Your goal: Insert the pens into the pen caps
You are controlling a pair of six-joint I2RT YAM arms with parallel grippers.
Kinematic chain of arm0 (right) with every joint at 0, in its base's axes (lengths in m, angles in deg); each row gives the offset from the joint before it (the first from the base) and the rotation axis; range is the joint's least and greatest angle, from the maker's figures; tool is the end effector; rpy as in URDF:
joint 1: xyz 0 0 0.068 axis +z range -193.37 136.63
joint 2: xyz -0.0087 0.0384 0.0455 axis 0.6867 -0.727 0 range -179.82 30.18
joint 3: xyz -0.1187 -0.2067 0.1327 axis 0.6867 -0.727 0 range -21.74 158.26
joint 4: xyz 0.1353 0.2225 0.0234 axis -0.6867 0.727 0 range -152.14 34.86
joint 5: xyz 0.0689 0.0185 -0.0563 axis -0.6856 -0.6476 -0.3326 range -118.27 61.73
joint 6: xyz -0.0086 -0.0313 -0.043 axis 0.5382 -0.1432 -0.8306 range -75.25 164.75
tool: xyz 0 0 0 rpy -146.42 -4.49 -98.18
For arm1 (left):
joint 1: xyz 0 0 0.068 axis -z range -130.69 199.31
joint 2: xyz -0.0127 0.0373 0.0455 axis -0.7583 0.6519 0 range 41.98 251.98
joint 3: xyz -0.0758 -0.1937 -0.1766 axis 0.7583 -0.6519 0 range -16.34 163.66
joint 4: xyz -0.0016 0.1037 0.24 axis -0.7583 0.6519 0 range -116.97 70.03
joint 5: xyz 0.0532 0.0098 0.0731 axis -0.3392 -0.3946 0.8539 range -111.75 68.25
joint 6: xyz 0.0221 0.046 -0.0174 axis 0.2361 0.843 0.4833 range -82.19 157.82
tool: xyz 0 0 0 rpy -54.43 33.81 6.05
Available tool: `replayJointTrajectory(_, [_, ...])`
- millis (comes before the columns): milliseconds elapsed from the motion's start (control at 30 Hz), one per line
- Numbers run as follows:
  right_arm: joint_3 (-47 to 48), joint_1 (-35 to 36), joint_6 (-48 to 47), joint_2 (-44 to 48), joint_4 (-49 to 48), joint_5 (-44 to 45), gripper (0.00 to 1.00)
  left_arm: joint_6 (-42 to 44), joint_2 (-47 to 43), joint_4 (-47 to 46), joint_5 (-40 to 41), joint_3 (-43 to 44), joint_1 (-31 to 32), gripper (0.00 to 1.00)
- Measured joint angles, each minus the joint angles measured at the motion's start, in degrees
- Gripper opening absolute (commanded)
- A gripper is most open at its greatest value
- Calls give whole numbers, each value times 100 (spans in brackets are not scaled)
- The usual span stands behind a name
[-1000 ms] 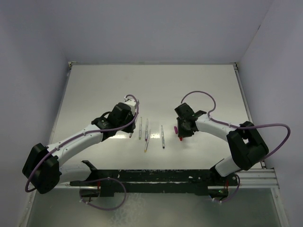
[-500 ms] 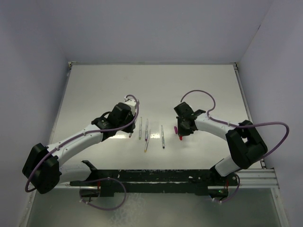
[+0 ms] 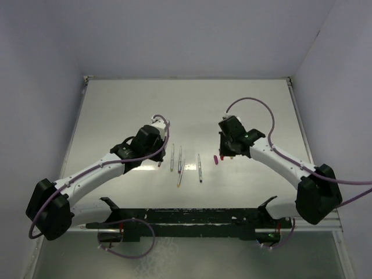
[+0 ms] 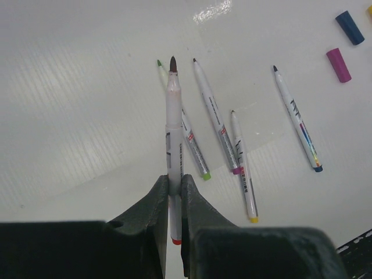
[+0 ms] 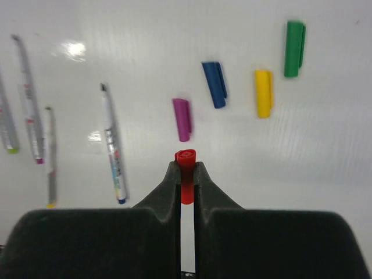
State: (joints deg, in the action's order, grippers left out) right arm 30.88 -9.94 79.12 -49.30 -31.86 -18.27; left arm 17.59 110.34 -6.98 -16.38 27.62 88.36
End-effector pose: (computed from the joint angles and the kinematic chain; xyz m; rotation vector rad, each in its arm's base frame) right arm 0.2342 0.1473 0.2244 0.0873 2.5607 0.2353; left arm 0.1953 -0.1541 0.2359 0.3424 2.3518 -0.3973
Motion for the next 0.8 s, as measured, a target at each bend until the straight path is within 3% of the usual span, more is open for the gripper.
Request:
replayJointTrajectory(267, [791,0,-400,844,-1058,-20,0,26,-114,-109,-348,382,0,0])
replayJointTrajectory(800, [866,0,-1279,868,-4103,-660,0,-535,186,-2697,-2033,348,0,0])
